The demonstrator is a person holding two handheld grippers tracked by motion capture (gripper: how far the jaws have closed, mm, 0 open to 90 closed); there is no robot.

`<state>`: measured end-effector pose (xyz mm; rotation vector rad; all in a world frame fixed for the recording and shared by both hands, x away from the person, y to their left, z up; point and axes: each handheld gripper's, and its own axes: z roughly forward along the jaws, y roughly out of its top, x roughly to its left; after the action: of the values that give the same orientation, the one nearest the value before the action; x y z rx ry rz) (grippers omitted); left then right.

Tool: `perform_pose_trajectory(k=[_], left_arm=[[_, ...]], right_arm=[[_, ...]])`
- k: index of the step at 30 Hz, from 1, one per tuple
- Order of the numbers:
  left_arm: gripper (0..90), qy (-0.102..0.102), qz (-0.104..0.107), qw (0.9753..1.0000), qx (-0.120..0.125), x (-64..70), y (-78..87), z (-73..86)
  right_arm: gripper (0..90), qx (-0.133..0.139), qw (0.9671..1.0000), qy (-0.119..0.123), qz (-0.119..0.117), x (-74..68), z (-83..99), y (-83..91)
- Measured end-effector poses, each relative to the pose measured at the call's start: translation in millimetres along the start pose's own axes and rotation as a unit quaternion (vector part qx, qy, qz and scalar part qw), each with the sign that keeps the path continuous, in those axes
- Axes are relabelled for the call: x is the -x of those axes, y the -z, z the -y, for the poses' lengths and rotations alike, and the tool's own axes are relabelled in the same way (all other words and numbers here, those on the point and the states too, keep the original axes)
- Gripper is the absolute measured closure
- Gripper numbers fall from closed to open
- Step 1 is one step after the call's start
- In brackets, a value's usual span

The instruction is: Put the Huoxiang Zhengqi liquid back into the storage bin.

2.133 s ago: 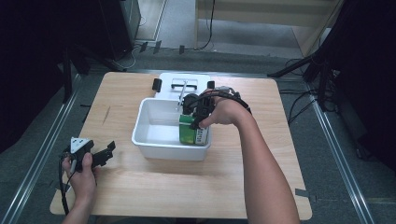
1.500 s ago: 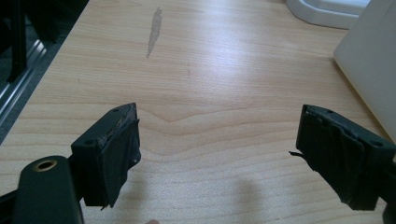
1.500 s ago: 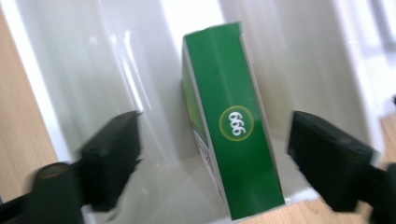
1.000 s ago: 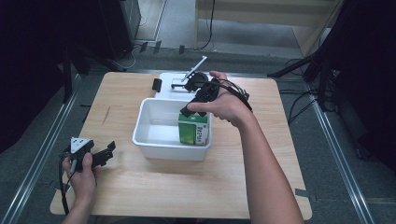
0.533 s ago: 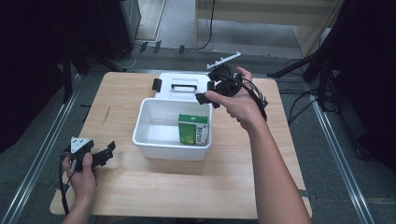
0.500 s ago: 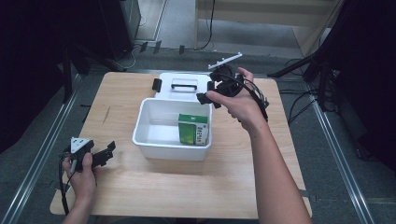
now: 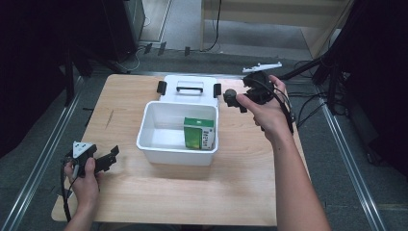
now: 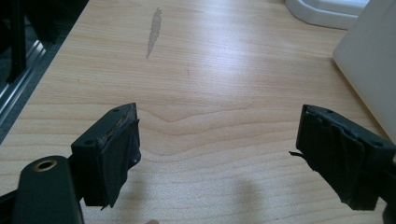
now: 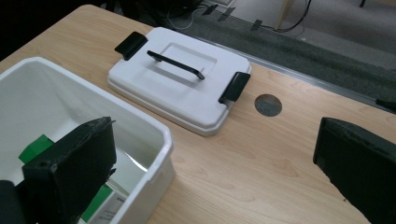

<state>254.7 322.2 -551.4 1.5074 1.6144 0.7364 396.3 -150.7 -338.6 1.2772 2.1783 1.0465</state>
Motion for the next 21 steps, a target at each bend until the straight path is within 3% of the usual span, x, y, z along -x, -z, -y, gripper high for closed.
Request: perform_pose_trajectory(k=[13,21], left_arm=[[14.7,-0.001,0.0,1.0,0.0,-0.2,0.2,0.0],[14.7,-0.001,-0.001,1.0,-0.001,-0.1,0.2,0.0]], right_arm=[[0.0,0.01,0.998,-0.047,0.039,41.8,47.1,15.3],[0.0,0.009,0.9972,-0.057,0.048,54.3,83.6,24.3]])
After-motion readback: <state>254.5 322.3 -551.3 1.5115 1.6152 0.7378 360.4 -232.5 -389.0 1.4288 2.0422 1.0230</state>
